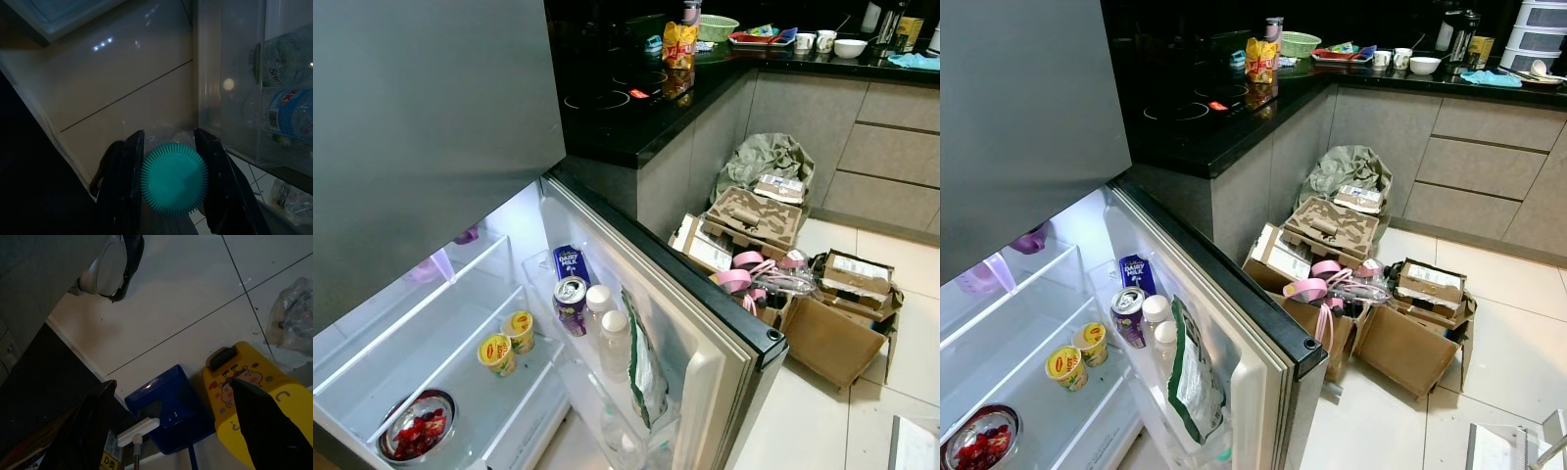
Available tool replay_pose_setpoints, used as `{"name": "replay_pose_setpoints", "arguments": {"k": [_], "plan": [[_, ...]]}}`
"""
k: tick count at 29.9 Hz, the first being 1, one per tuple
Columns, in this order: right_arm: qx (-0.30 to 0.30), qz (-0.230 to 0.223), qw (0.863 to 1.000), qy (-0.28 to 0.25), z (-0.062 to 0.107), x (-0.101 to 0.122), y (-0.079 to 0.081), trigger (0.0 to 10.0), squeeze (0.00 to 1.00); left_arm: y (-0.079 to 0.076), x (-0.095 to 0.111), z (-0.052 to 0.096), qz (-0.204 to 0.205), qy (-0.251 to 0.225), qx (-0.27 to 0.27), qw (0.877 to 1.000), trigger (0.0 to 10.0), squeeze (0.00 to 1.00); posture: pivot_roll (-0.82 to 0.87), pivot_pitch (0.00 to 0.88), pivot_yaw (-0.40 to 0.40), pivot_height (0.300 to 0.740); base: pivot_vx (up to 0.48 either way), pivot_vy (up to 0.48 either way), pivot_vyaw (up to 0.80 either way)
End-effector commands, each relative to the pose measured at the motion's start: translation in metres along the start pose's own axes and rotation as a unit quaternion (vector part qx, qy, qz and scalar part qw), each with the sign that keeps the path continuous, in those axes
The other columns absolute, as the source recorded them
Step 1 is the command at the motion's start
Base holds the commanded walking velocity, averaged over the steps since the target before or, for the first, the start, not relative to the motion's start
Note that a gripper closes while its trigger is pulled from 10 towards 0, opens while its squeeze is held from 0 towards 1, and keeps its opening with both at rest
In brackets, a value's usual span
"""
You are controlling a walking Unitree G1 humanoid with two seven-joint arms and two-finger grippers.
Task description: Restocking fridge
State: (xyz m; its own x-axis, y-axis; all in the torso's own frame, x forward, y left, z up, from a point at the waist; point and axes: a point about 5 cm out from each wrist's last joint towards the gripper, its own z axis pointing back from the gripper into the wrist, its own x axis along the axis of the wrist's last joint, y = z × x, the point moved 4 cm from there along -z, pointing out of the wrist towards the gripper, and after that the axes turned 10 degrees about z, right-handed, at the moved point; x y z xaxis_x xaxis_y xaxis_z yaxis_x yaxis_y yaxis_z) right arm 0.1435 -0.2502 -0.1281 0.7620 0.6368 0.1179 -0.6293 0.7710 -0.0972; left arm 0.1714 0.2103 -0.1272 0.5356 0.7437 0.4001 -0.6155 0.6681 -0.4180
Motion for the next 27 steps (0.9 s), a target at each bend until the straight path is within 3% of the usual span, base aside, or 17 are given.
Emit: {"name": "replay_pose_setpoints", "arguments": {"k": [1,20,27], "plan": [[0.002,0.002,1.0,0.001,-0.0008,-0.0002,0.0024,10.0,0.0,0.0016,-0.0129,0.0009,-0.004,0.024,0.004,1.0,10.0,0.0,-0.08,0.0,-0.002,0.74,0.0,0.0,0.0],[0.003,0.0,1.0,0.0,-0.0009,0.0002,0.0029,10.0,0.0,-0.0013,-0.0166,0.0004,-0.004,0.029,0.001,1.0,10.0,0.0,-0.08,0.0,-0.002,0.74,0.0,0.0,0.0],[0.005,-0.003,1.0,-0.003,-0.0008,0.0008,0.003,10.0,0.0,0.0079,-0.0089,0.0025,-0.004,0.025,0.008,1.0,10.0,0.0,-0.08,0.0,-0.001,0.74,0.0,0.0,0.0]]}}
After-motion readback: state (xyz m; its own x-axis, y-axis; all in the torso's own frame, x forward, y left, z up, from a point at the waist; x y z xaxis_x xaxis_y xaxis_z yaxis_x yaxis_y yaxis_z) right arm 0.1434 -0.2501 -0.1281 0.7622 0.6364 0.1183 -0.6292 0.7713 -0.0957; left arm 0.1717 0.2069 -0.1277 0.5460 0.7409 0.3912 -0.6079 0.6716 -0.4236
